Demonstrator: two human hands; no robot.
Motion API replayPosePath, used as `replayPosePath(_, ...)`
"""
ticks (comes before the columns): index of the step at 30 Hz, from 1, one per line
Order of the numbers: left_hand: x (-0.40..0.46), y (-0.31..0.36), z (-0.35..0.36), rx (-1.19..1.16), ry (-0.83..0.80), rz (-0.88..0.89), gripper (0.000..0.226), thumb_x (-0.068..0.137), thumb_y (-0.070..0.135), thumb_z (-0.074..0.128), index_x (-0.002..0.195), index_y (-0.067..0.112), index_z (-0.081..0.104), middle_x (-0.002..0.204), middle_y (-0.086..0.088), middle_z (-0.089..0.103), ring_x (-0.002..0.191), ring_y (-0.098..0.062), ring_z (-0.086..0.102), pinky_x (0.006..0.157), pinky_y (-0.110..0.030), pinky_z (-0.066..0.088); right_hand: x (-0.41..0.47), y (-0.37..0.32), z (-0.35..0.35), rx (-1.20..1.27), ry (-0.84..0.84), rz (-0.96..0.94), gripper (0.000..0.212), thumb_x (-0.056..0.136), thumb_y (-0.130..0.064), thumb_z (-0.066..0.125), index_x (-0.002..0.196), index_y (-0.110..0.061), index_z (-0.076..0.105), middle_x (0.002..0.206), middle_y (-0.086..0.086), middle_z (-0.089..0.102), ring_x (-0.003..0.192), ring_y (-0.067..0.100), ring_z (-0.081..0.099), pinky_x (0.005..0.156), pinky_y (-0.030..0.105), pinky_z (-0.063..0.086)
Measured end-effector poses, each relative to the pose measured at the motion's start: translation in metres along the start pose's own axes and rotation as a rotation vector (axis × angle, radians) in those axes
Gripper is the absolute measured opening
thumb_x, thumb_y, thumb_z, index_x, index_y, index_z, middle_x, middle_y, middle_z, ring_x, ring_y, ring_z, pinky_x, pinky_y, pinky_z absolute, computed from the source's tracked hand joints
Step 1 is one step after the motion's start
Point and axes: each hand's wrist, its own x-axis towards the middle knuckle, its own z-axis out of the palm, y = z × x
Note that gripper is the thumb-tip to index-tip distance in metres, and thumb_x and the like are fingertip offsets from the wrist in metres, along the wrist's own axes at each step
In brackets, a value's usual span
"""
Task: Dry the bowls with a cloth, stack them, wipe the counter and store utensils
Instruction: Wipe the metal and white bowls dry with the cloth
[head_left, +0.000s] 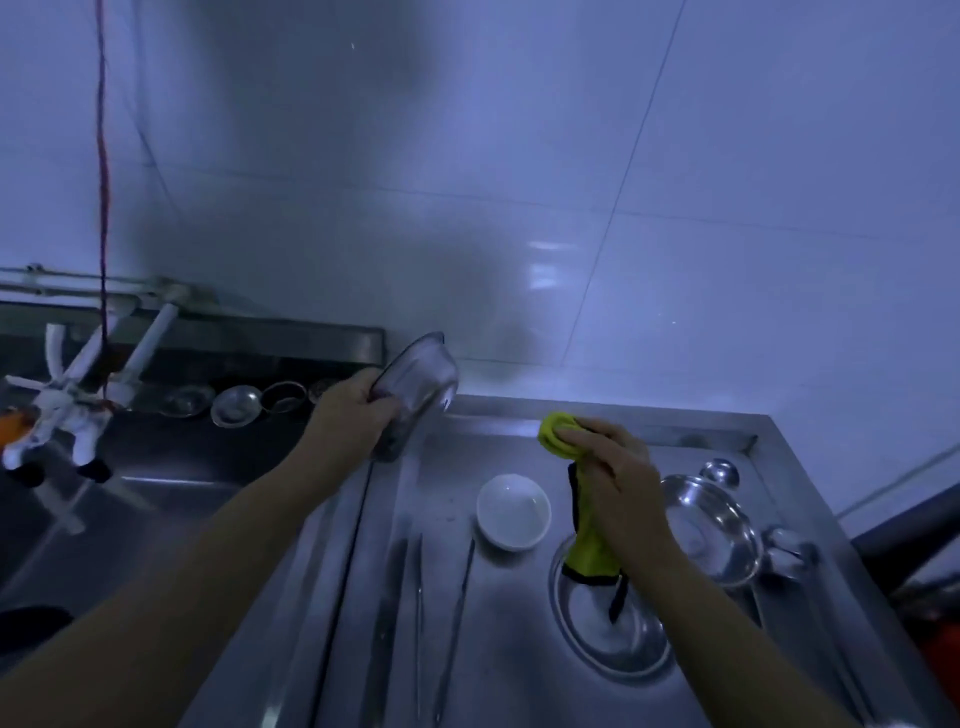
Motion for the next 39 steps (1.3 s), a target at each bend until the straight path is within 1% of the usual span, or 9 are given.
replayPosePath(7,0.042,-0.086,0.067,0.601,-0.216,0.267,0.016,0.087,0.021,0.052,0.099,0.021,0.062,0.099,-0.009,0.067,0.094,-0.030,0.061,0.072,-0.030,0.044,-0.031,0.036,0.014,0.030,0.065,0.313,0.047,0.083,0.019,0.052,0.098,-0.021,0.071,0.110,-0.002,0.066,0.106,0.008,0.058,0.095,0.012,0.040)
replayPosePath(13,0.066,-0.140,0.106,0.718,-0.306,0.397,0.033,0.090,0.011,0.049,0.120,0.019,0.060,0.117,-0.012,0.064,0.101,-0.033,0.061,0.080,-0.034,0.046,-0.047,0.060,0.015,0.130,0.126,0.428,0.043,0.084,0.021,0.050,0.094,-0.016,0.072,0.108,-0.004,0.067,0.103,0.002,0.062,0.090,0.012,0.046)
replayPosePath(15,0.069,-0.150,0.109,0.896,-0.384,0.471,0.026,0.084,0.011,0.056,0.107,0.019,0.065,0.106,-0.008,0.069,0.091,-0.028,0.065,0.076,-0.032,0.050,-0.050,0.067,0.015,0.136,0.133,0.455,0.039,0.085,0.019,0.052,0.097,-0.012,0.073,0.109,-0.003,0.067,0.107,0.010,0.062,0.096,0.023,0.045)
replayPosePath(18,0.069,-0.156,0.111,1.059,-0.494,0.517,0.029,0.046,0.011,0.085,0.069,0.018,0.068,0.060,-0.003,0.065,0.050,-0.023,0.062,0.045,-0.022,0.047,-0.052,0.076,0.015,0.138,0.135,0.487,0.034,0.085,0.017,0.054,0.100,-0.007,0.073,0.110,0.000,0.068,0.108,0.014,0.062,0.098,0.031,0.045)
replayPosePath(28,0.062,-0.176,0.116,1.042,-0.462,0.540,0.041,0.029,-0.005,0.085,0.055,0.010,0.058,0.048,-0.006,0.055,0.038,-0.024,0.054,0.039,-0.024,0.042,-0.062,0.090,0.024,0.096,0.172,0.467,0.044,0.081,0.022,0.052,0.099,-0.013,0.073,0.110,0.001,0.067,0.108,0.016,0.061,0.096,0.030,0.044)
replayPosePath(32,0.056,-0.168,0.121,0.931,-0.384,0.480,0.028,0.059,-0.006,0.066,0.086,0.003,0.063,0.083,-0.015,0.063,0.078,-0.032,0.060,0.068,-0.035,0.046,-0.062,0.087,0.020,0.136,0.204,0.512,0.043,0.084,0.019,0.052,0.097,-0.017,0.073,0.113,0.002,0.067,0.108,0.012,0.061,0.096,0.028,0.045)
replayPosePath(34,0.041,-0.162,0.128,0.767,-0.297,0.500,0.031,0.060,-0.003,0.062,0.090,0.005,0.064,0.087,-0.011,0.063,0.082,-0.031,0.058,0.070,-0.035,0.047,-0.064,0.085,0.017,0.136,0.219,0.513,0.044,0.084,0.018,0.051,0.097,-0.019,0.073,0.113,0.001,0.067,0.108,0.012,0.061,0.096,0.028,0.045)
replayPosePath(36,0.020,-0.152,0.137,0.598,-0.263,0.380,0.010,0.073,0.004,0.058,0.079,0.013,0.059,0.080,-0.003,0.061,0.077,-0.024,0.057,0.065,-0.034,0.046,-0.066,0.083,0.014,0.145,0.227,0.517,0.044,0.085,0.018,0.051,0.096,-0.020,0.073,0.112,-0.001,0.067,0.108,0.012,0.061,0.095,0.029,0.045)
replayPosePath(39,0.009,-0.151,0.158,0.595,-0.359,-0.023,0.021,0.089,0.027,0.050,0.072,0.014,0.051,0.079,-0.007,0.062,0.082,-0.027,0.060,0.067,-0.034,0.045,-0.069,0.080,0.010,0.182,0.251,0.524,0.044,0.085,0.016,0.053,0.094,-0.022,0.074,0.107,-0.005,0.070,0.105,0.010,0.063,0.093,0.026,0.047)
